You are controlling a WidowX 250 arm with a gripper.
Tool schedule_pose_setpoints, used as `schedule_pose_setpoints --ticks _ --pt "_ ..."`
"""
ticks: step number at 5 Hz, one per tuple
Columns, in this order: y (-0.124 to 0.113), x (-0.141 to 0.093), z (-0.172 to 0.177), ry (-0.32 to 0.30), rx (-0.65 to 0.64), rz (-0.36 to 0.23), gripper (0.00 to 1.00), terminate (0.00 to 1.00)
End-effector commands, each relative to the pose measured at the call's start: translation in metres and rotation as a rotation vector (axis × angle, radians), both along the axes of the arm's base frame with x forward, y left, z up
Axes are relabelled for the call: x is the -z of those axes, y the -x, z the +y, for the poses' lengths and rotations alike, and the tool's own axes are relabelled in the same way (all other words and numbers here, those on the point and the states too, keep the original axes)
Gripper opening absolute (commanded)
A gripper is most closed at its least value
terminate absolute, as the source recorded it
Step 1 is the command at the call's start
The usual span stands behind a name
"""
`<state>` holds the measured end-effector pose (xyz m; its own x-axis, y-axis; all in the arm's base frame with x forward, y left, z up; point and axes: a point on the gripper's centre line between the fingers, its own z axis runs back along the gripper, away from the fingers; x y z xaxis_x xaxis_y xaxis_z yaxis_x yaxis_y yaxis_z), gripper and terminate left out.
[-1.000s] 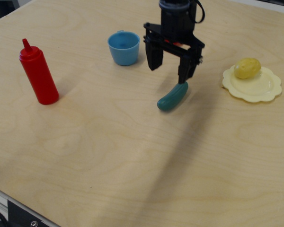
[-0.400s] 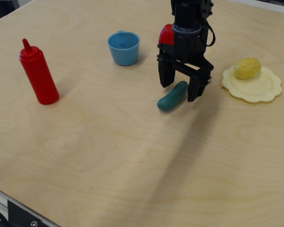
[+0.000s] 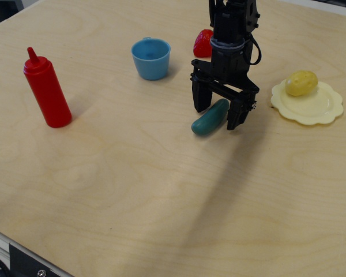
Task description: Put cucumber in cup
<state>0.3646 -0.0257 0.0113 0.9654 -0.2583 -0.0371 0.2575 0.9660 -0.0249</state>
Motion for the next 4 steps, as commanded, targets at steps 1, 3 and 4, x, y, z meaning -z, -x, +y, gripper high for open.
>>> schedule_pose_setpoints --ticks 1,3,4 --pt "0.004 -0.008 -0.003 -0.002 0.0 -0.033 0.0 0.0" --pt "0.008 -0.037 0.009 -0.031 -0.052 -0.079 0.0 0.0" --pt "0.006 -0.068 0.032 -0.052 -0.145 -0.14 0.0 0.0"
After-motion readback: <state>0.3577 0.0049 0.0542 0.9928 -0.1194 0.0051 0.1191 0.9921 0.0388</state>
